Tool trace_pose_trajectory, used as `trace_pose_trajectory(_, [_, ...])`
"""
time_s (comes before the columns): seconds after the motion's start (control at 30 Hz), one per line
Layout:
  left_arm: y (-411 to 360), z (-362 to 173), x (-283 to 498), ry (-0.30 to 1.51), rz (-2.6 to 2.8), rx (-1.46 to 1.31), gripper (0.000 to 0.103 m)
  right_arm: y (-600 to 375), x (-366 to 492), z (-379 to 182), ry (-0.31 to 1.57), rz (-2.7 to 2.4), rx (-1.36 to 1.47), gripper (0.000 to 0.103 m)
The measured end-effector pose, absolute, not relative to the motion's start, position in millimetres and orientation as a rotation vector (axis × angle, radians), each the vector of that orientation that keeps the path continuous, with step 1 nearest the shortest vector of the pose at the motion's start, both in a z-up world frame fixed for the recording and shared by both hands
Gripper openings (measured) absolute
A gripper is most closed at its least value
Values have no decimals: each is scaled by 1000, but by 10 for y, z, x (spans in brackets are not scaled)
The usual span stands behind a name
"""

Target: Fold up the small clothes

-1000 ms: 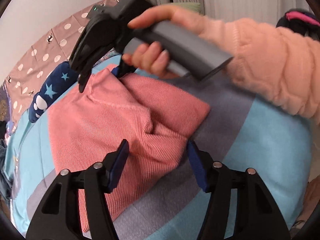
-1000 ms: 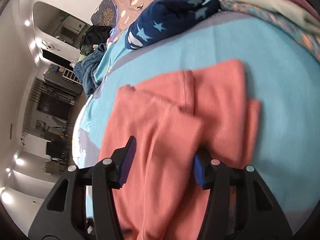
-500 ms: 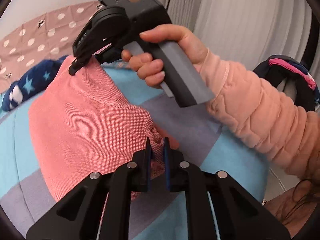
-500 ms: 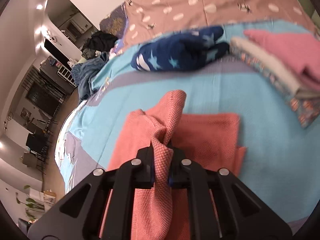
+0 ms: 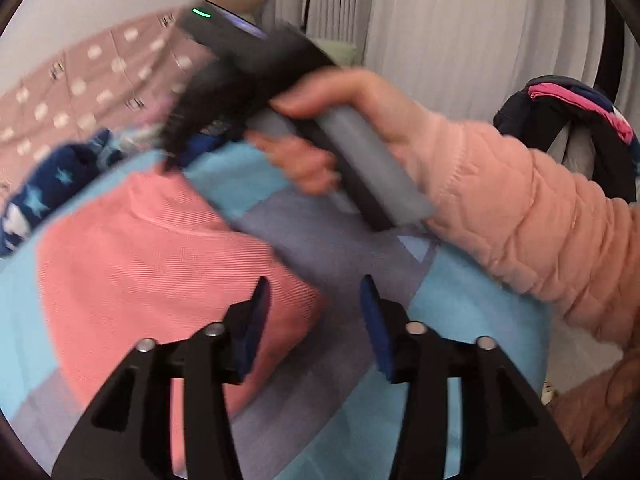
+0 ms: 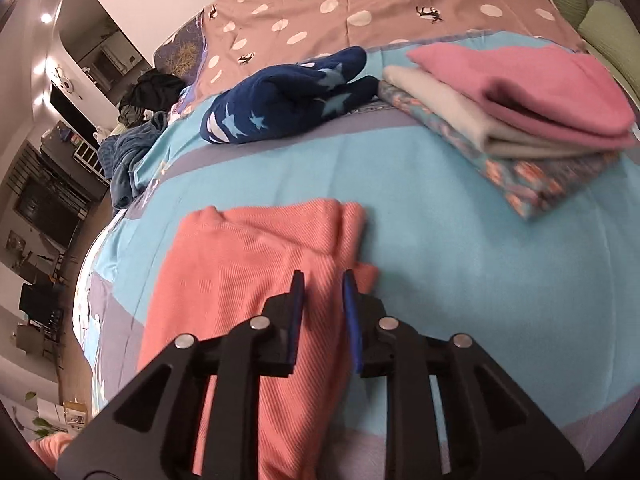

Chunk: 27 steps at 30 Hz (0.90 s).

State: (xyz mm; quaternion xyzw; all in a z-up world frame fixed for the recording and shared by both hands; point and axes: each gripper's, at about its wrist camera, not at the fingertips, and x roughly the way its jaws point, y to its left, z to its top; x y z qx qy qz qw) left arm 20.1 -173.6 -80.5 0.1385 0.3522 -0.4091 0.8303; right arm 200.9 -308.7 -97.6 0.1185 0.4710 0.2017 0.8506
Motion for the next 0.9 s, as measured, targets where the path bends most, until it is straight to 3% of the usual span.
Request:
trace_pose_trajectory(0.4, [-321, -1044, 320, 853, -470, 136, 63, -2829, 377, -730, 834, 760, 146, 24])
trace_pose_trajectory(0.53, [-262, -1228, 252, 894, -399, 157, 65, -2867, 410, -1132, 975, 556, 84, 24])
trace_pose_trajectory(0.6, [-240, -1209, 231, 896, -396, 135, 66, -2986, 451, -1320, 1014, 469, 116, 1])
trace_pose_trajectory(0.7, [-244, -1188, 195, 896, -400, 145, 67, -3092, 378, -1276, 1001, 450, 193, 4])
trace_pose_trajectory(0.77, [-226, -1156, 141, 893, -413, 137, 67, -3044, 305, -1200, 971, 409, 128, 14])
trace_pose_trajectory(0.9, [-235, -989, 81, 831, -492, 54, 66, -2963, 213, -1038, 912, 456, 120, 14])
